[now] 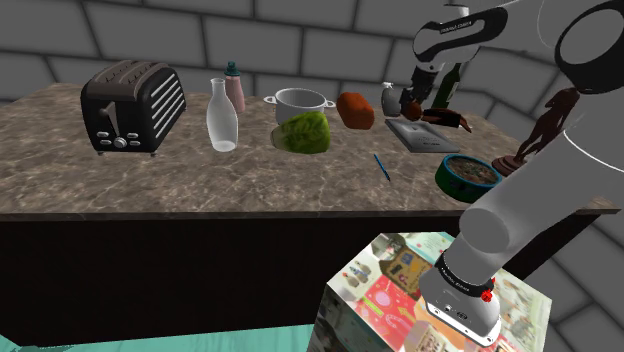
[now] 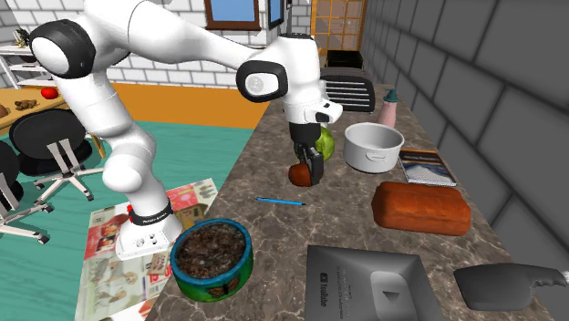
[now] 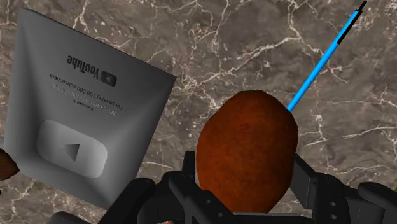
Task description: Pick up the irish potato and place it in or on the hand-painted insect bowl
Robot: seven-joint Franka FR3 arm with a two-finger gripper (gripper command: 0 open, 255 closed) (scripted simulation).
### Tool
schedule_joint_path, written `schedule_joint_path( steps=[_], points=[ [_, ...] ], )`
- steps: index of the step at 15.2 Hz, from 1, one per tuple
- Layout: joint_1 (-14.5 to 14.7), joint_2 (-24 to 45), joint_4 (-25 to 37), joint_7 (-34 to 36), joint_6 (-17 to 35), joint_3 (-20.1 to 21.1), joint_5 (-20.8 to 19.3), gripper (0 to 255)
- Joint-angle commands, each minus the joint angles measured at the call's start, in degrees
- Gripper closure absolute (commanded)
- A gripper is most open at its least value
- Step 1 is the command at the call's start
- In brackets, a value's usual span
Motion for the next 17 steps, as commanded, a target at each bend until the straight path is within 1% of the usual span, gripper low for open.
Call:
schedule_joint_path(
  steps=[1,9,17],
  points=[
    [-0.99,-3.98,-3.52,-0.77,-0.18,-0.55,-1.54,255],
    [-6.39,-18.88,-15.28,-4.61,-2.33,-2.81,-7.52,255],
    [-13.53,-32.41,-22.83,-11.08,-7.33,-6.22,-13.28,255]
  ],
)
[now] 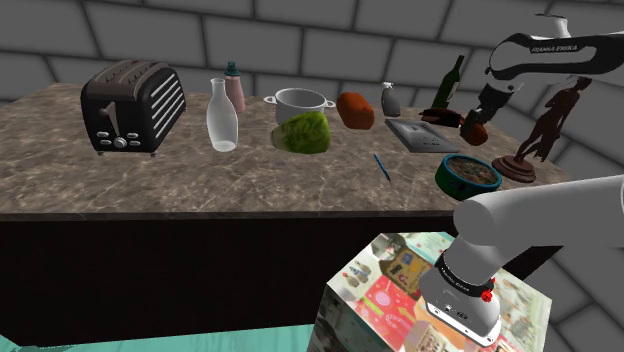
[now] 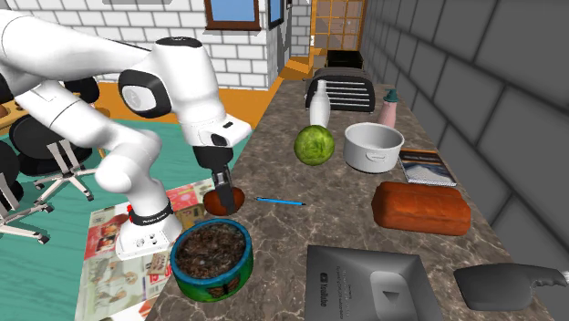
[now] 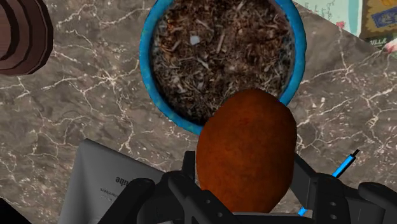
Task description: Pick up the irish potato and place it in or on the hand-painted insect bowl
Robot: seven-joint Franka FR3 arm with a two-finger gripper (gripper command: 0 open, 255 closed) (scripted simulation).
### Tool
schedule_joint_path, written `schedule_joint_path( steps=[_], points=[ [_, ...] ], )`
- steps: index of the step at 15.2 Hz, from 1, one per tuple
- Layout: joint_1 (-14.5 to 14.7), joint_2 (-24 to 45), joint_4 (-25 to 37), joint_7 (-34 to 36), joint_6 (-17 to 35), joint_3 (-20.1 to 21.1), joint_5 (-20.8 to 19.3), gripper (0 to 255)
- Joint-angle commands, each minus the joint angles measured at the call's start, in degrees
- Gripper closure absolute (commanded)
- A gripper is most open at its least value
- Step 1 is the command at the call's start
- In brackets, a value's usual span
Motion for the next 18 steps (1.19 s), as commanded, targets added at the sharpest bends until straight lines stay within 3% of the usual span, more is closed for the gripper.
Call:
schedule_joint_path(
  steps=[1,3,18],
  points=[
    [-1.87,-2.80,-1.30,-2.15,-1.23,-1.31,-1.49,255],
    [-3.61,-5.39,-2.25,-4.03,-2.61,-2.32,-2.76,255],
    [-4.73,-2.89,-11.49,-3.58,9.11,-6.49,-6.25,255]
  ],
)
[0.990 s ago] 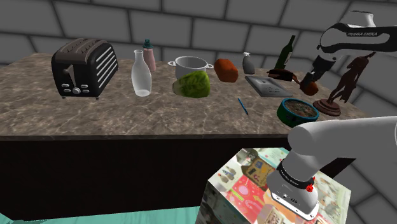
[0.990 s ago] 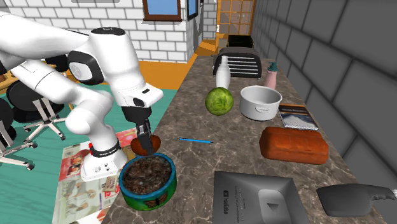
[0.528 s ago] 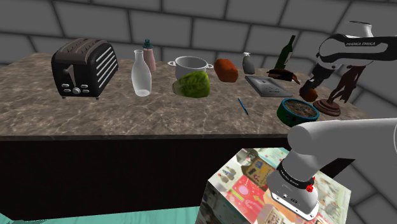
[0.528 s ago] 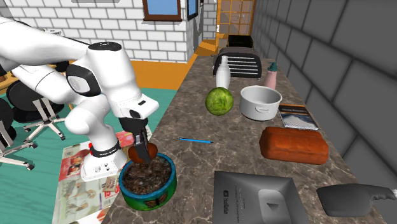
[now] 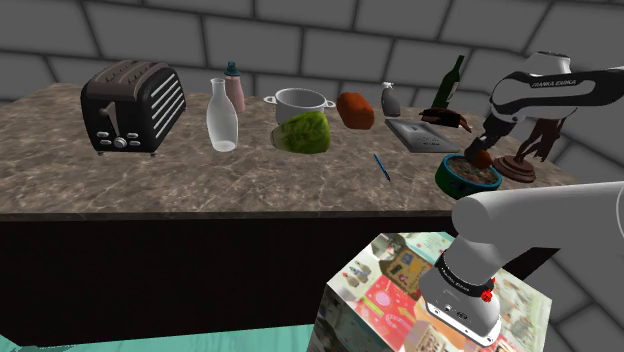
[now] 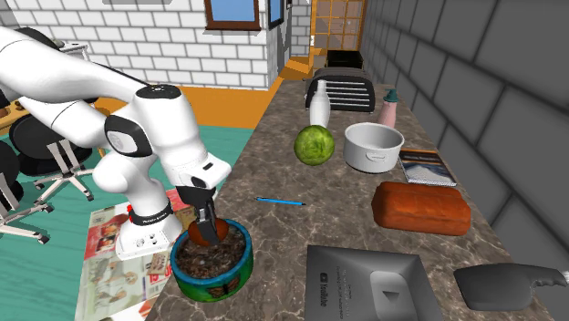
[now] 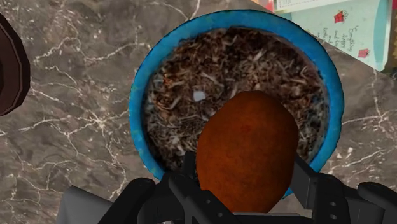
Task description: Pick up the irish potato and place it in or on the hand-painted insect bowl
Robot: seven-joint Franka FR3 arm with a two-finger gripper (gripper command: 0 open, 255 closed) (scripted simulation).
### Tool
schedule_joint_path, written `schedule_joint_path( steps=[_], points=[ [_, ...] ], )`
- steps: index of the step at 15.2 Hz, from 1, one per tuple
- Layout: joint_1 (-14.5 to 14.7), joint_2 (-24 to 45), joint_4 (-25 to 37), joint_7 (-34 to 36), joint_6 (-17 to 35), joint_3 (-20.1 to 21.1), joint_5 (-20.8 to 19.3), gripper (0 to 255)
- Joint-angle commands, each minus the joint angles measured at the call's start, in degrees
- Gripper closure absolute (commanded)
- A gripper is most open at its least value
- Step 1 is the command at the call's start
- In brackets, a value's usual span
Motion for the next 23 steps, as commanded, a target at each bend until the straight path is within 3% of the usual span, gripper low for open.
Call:
schedule_joint_path(
  steps=[1,7,8,13,17,23],
  points=[
    [-0.07,0.08,-0.46,0.06,0.55,-0.15,-0.17,255],
    [-0.07,0.08,-0.45,0.06,0.55,-0.15,-0.18,255],
    [-0.07,0.08,-0.45,0.06,0.55,-0.15,-0.18,0],
    [-0.07,0.08,-0.45,0.06,0.55,-0.15,-0.18,0],
    [-0.05,-3.39,4.51,-0.27,-7.95,3.05,1.95,0],
    [-0.06,-3.39,4.51,-0.27,-7.95,3.06,1.96,0]
  ],
)
